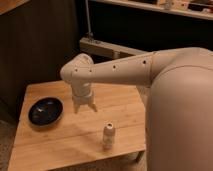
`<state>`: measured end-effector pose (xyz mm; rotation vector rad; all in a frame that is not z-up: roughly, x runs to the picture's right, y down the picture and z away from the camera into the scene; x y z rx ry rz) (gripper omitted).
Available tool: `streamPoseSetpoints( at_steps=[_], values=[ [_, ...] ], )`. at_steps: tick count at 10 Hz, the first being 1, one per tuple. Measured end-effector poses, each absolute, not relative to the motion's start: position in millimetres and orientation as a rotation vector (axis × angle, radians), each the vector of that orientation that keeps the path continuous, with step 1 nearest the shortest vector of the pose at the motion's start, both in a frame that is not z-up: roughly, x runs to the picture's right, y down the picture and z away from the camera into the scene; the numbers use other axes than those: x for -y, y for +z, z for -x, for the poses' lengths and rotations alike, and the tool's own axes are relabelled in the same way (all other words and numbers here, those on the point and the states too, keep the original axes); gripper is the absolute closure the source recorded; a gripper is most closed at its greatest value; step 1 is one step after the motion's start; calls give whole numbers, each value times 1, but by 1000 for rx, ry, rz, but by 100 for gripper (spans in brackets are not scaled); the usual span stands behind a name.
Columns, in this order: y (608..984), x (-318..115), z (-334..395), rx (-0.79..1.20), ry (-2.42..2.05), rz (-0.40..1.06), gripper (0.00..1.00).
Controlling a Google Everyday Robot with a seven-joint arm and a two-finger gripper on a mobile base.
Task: Place the bottle in the ceramic bowl
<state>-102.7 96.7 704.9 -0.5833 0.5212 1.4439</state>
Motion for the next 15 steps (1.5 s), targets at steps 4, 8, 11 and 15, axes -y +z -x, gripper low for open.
streamPoseSetpoints(
  at_steps=[4, 8, 11, 15],
  values=[
    [705, -96, 103, -520, 1444, 583, 35],
    [704, -92, 101, -501, 1424, 593, 35],
    [692, -49, 79, -403, 1368, 609, 35],
    [683, -26, 31, -375, 1343, 616, 35]
  ],
)
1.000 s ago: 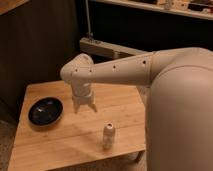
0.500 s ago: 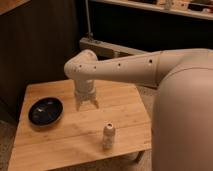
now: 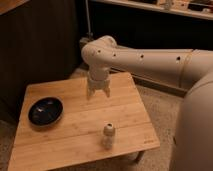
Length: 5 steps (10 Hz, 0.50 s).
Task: Place the bottle in the ceramic bowl
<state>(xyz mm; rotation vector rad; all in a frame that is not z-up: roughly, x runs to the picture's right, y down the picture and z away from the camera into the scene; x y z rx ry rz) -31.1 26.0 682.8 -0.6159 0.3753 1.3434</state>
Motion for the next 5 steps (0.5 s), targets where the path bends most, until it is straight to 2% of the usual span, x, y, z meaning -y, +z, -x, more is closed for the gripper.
streamPoseSetpoints(
  at_steps=[5],
  values=[
    [658, -41, -12, -460, 1360, 628, 35]
  ],
)
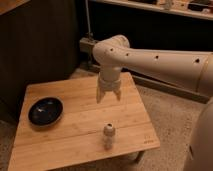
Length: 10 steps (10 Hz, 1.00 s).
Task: Place the bottle in the ceramic bowl
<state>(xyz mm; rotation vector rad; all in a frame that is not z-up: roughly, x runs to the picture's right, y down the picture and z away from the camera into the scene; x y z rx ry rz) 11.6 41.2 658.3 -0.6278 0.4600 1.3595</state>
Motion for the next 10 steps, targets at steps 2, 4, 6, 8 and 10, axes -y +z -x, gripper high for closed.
streamPoseSetpoints(
  at_steps=[2, 4, 6, 8, 10],
  values=[
    [640, -58, -15, -483, 1381, 637, 35],
    [619, -84, -10, -506, 1405, 652, 35],
    [597, -116, -9, -556, 1432, 692, 35],
    [581, -131, -2, -571, 1438, 720, 35],
    [559, -143, 0, -581, 1457, 718, 35]
  ],
)
